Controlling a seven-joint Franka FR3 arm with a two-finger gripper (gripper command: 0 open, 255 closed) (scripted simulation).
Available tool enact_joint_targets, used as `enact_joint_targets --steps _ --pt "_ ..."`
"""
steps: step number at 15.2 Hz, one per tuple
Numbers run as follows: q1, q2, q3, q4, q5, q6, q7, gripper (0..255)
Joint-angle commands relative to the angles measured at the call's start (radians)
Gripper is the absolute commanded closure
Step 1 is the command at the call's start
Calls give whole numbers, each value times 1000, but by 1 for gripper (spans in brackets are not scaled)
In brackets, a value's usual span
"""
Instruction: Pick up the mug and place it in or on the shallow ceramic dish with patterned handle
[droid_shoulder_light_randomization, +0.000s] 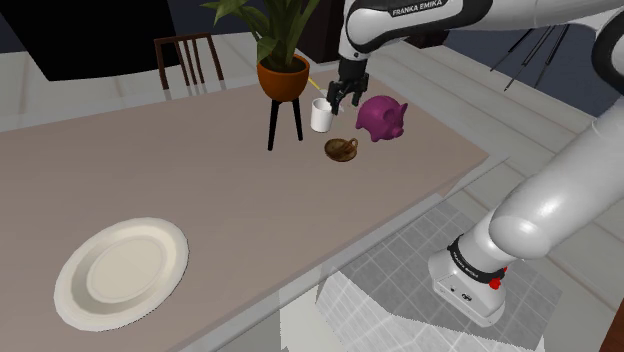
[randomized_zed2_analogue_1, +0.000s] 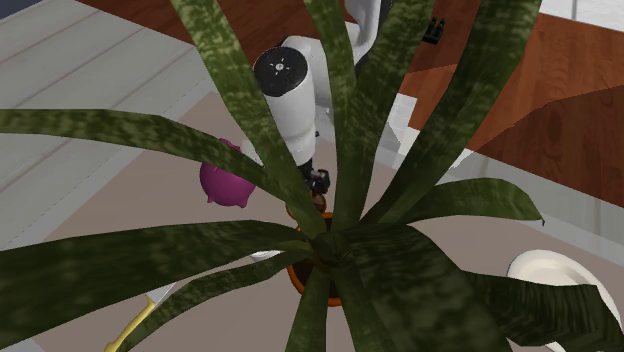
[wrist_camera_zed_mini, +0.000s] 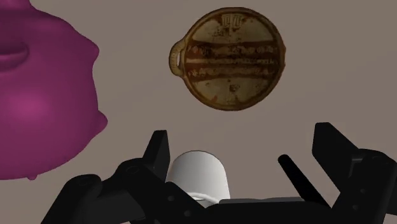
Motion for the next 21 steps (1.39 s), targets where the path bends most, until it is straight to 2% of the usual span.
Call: enact_joint_targets --steps 1,10,18,21 --pt "-1 69 -1 50 -14 24 2 0" --pt "19 432 -7 439 -74 12 18 0" --pt "18 466 -10 386 -80 100 22 0" --pt "18 466 -10 386 -80 100 22 0"
